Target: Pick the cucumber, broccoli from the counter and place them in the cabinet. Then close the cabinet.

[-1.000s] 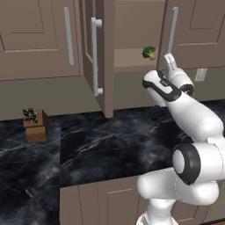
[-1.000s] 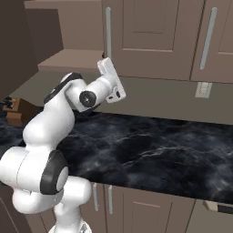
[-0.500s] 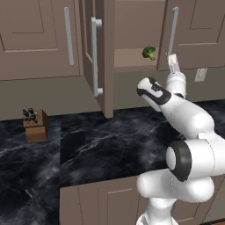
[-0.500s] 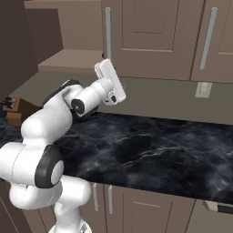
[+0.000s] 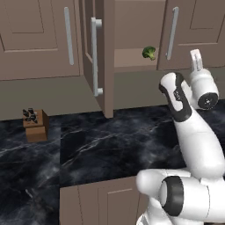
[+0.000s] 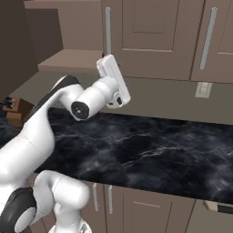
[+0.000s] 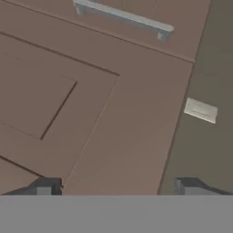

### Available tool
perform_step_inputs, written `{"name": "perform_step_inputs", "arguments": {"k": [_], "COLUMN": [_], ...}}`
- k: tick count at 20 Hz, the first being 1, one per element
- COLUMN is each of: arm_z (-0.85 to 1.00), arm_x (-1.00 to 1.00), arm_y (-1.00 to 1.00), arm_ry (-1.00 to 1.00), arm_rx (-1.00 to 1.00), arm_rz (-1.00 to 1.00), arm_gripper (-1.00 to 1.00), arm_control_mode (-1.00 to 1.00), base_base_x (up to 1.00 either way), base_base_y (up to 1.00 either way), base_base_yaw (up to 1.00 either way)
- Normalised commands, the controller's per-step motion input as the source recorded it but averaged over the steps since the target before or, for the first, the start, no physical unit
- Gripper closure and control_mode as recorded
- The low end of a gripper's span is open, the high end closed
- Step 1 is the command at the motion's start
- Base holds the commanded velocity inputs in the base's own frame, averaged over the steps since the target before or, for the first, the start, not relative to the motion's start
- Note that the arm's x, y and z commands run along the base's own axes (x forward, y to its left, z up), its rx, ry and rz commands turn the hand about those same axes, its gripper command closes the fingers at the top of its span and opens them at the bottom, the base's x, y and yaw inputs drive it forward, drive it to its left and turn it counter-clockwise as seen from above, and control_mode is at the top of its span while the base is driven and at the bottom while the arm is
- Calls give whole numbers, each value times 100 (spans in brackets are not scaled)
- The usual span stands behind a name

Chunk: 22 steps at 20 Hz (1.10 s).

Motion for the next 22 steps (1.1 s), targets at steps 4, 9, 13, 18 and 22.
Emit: {"name": "perform_step_inputs", "arguments": {"k": [4,9,13,18,22], "arm_z": [28,0,0,0,-8], "arm_x": [-100,-75,-64,-77,-72], "arm_y": [19,40,52,49,63], "arm_ry": [44,59,58,31,3], "arm_rx": [7,4,1,0,0], "arm_rz": [12,12,10,11,12], "arm_gripper": [-100,-100,-100,-100,-100], "arm_control_mode": [-100,-100,-100,-100,-100], "base_base_x": [0,0,0,0,0], "base_base_y": [0,0,0,0,0], "base_base_yaw": [0,0,0,0,0]}}
